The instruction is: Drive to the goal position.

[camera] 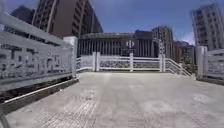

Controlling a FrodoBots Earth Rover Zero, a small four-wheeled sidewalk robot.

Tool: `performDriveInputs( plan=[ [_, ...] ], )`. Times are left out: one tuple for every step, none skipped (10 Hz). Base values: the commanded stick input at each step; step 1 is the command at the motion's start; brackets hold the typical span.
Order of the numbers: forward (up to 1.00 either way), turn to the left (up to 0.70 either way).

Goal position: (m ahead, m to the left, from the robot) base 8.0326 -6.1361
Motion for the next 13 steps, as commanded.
performDriveInputs(
  plan=[
    [0.7,0.0],
    [0.7,0.0],
    [0.7,0.0],
    [0.7,0.0],
    [0.7,0.0],
    [0.7,0.0],
    [0.7,0.0],
    [0.7,0.0],
    [0.7,0.0],
    [0.7,0.0],
    [0.7,0.0],
    [0.7,0.0],
    [0.7,0.0]
  ],
)
